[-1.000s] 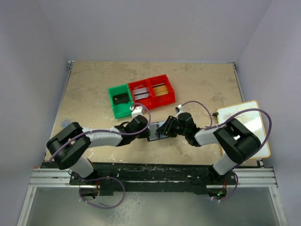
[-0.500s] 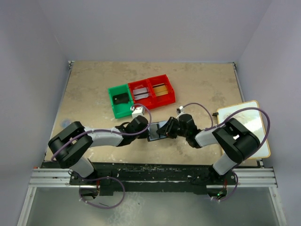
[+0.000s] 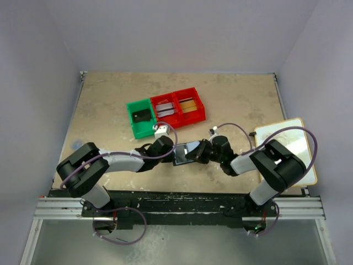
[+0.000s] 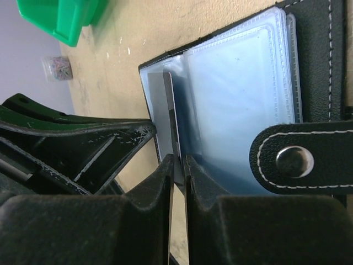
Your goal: Take the credit cards out of the card holder
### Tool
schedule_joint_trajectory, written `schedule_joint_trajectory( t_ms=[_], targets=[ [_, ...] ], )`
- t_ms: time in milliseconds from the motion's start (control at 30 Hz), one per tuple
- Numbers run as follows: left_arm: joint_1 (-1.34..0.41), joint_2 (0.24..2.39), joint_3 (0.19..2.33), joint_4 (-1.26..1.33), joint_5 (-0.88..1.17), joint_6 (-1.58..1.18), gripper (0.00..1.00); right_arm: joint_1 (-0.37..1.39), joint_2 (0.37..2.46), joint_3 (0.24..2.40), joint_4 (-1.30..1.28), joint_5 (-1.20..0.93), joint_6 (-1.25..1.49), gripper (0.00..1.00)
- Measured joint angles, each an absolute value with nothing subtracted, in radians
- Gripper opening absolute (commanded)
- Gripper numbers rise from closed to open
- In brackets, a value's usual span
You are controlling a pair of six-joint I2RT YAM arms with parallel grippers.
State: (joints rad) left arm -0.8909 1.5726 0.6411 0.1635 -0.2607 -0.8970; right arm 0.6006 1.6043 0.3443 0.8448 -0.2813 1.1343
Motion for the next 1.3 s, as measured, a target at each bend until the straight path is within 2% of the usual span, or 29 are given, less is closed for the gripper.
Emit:
schedule_joint_trajectory(
  t_ms=[300, 467, 700, 1000, 1033, 1067, 1133, 1200, 1300],
  targets=[
    [-0.891, 1.573, 0.636, 0.172, -0.261, -0.897, 0.0, 0.581, 1.602, 0.342, 0.868, -0.297, 1.142, 0.14],
    [-0.891, 1.573, 0.636, 0.172, -0.261, -0.897, 0.0, 0.575, 1.632, 0.349, 0.882, -0.313, 1.142, 0.05],
    [-0.891, 1.573, 0.636, 0.172, -0.261, -0.897, 0.0, 0.562, 1.66, 0.359, 0.9, -0.34, 1.14, 0.0],
    [-0.891, 1.566, 0.612, 0.209, -0.26, -0.905, 0.0, 0.547, 1.523, 0.384, 0.723, -0.304, 1.055, 0.01],
    [-0.891, 1.563, 0.603, 0.22, -0.26, -0.906, 0.02, 0.542, 1.516, 0.387, 0.706, -0.303, 1.041, 0.01],
    [-0.891, 1.559, 0.598, 0.228, -0.258, -0.906, 0.11, 0.538, 1.515, 0.388, 0.693, -0.302, 1.029, 0.01],
    [-0.891, 1.555, 0.59, 0.238, -0.252, -0.905, 0.43, 0.528, 1.516, 0.388, 0.67, -0.302, 1.009, 0.01],
    [-0.893, 1.539, 0.585, 0.252, -0.232, -0.906, 0.52, 0.519, 1.516, 0.388, 0.655, -0.304, 0.992, 0.02],
    [-0.9, 1.47, 0.547, 0.273, -0.212, -0.905, 0.56, 0.513, 1.519, 0.389, 0.646, -0.305, 0.975, 0.02]
  ],
)
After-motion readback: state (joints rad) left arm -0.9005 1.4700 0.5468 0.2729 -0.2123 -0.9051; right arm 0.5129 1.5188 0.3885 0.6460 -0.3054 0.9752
